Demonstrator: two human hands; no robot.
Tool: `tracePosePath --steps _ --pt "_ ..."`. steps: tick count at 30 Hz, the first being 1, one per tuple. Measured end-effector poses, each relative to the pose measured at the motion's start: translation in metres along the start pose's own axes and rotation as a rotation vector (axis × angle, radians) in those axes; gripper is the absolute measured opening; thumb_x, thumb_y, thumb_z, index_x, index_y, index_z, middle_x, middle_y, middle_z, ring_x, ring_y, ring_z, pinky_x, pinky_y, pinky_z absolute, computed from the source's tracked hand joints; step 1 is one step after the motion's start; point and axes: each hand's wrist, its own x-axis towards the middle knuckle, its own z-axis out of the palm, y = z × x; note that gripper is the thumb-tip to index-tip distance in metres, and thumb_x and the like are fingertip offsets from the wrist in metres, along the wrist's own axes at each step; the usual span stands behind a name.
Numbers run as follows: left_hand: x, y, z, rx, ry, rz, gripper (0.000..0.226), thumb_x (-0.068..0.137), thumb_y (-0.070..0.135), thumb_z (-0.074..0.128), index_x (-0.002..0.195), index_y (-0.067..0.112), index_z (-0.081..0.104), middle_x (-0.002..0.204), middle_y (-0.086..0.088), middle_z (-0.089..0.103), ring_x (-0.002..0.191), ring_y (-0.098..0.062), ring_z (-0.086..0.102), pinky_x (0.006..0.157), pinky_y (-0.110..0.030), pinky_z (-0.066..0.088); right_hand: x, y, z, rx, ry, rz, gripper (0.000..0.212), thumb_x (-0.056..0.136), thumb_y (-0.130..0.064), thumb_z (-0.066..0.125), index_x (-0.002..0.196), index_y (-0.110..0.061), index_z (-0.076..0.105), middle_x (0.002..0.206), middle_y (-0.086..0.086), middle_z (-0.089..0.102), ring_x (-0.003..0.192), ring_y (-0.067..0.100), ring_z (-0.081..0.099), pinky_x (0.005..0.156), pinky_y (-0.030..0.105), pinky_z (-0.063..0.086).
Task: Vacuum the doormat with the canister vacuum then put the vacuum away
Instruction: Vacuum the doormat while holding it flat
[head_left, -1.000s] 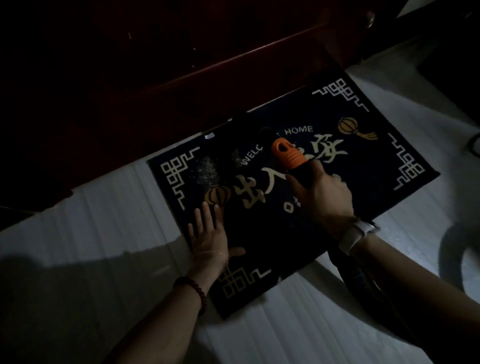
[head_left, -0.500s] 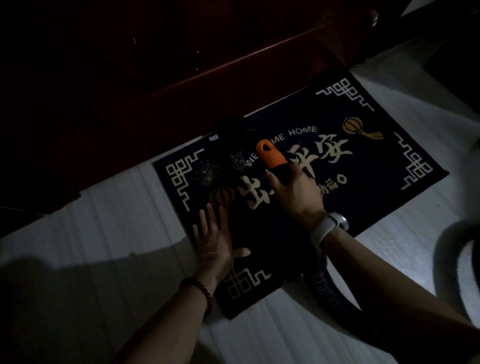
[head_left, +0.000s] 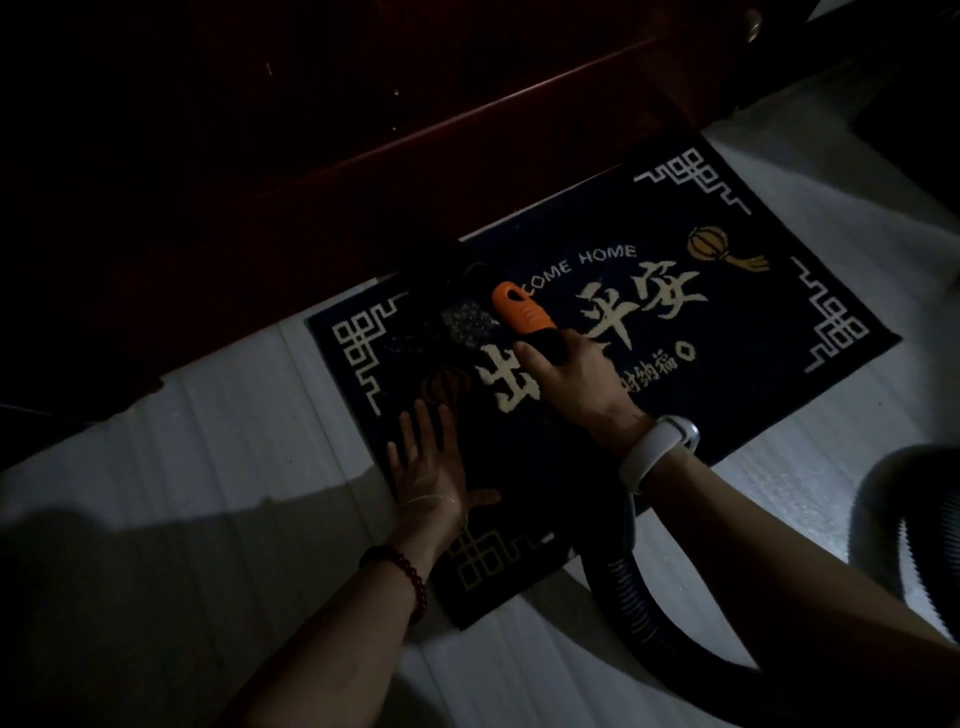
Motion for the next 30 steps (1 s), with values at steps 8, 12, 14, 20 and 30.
tracePosePath --steps 8,12,14,20,30 --pt "0.001 -0.002 0.001 -0.008 -0.004 0.008 0.117 0.072 0.059 0.063 0.145 0.013 -0.015 0.152 -0.013 -0.025 0.14 -0.03 -0.022 0.114 -0.047 -0.006 0.001 0.015 -0.032 -0.148 0.086 0.041 0.043 0.088 -0.045 0.053 0.117 -0.013 0.049 0.073 -0.004 0.054 0.058 0.01 0.052 0.047 0.023 0.039" --pt "0.003 0.0 0.002 0.012 -0.008 -0.016 0.117 0.072 0.058 0.064 0.145 0.014 -0.016 0.152 -0.012 -0.024 0.141 -0.03 -0.021 0.114 -0.047 -0.005 -0.019 0.026 -0.034 -0.268 0.206 0.008 0.041 0.089 -0.046 0.05 0.117 -0.016 0.045 0.079 -0.002 0.053 0.058 0.01 0.047 0.051 0.026 0.036" --pt "0.002 0.0 0.002 0.022 0.003 -0.016 0.115 0.074 0.057 0.064 0.145 0.014 -0.016 0.152 -0.012 -0.024 0.141 -0.03 -0.02 0.115 -0.046 -0.005 -0.04 0.03 -0.019 -0.278 0.12 -0.058 0.036 0.09 -0.044 0.05 0.115 -0.019 0.042 0.075 -0.009 0.049 0.058 0.006 0.049 0.047 0.021 0.036" --pt "0.003 0.0 0.002 0.02 -0.005 -0.031 0.116 0.074 0.053 0.066 0.145 0.013 -0.017 0.152 -0.012 -0.024 0.141 -0.029 -0.02 0.115 -0.045 -0.004 -0.061 0.051 -0.048 -0.352 0.1 -0.029 0.04 0.088 -0.043 0.05 0.12 -0.021 0.041 0.086 0.002 0.058 0.07 0.019 0.061 0.063 0.037 0.055" --pt "0.0 0.0 0.001 0.017 0.006 -0.015 0.117 0.074 0.053 0.066 0.144 0.016 -0.02 0.152 -0.012 -0.024 0.141 -0.029 -0.02 0.115 -0.046 -0.005 -0.085 0.048 -0.012 -0.528 0.007 -0.224 0.038 0.09 -0.049 0.045 0.118 -0.024 0.038 0.083 -0.009 0.055 0.066 0.012 0.056 0.058 0.024 0.046"
